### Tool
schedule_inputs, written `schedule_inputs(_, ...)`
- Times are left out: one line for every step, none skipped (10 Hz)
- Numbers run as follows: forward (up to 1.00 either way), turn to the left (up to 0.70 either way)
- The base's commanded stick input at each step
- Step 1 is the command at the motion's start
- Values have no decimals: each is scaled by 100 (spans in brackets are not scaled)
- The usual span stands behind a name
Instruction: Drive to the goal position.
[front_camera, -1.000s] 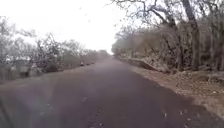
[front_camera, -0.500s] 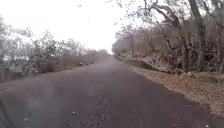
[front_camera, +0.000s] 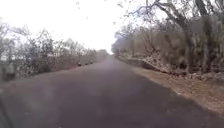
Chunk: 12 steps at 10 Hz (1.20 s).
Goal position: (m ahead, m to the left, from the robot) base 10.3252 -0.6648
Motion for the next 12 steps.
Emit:
schedule_inputs(70,17)
schedule_inputs(70,30)
schedule_inputs(70,24)
schedule_inputs(70,12)
schedule_inputs(70,0)
schedule_inputs(70,0)
schedule_inputs(70,0)
schedule_inputs(70,0)
schedule_inputs(70,0)
schedule_inputs(70,0)
schedule_inputs(70,0)
schedule_inputs(70,0)
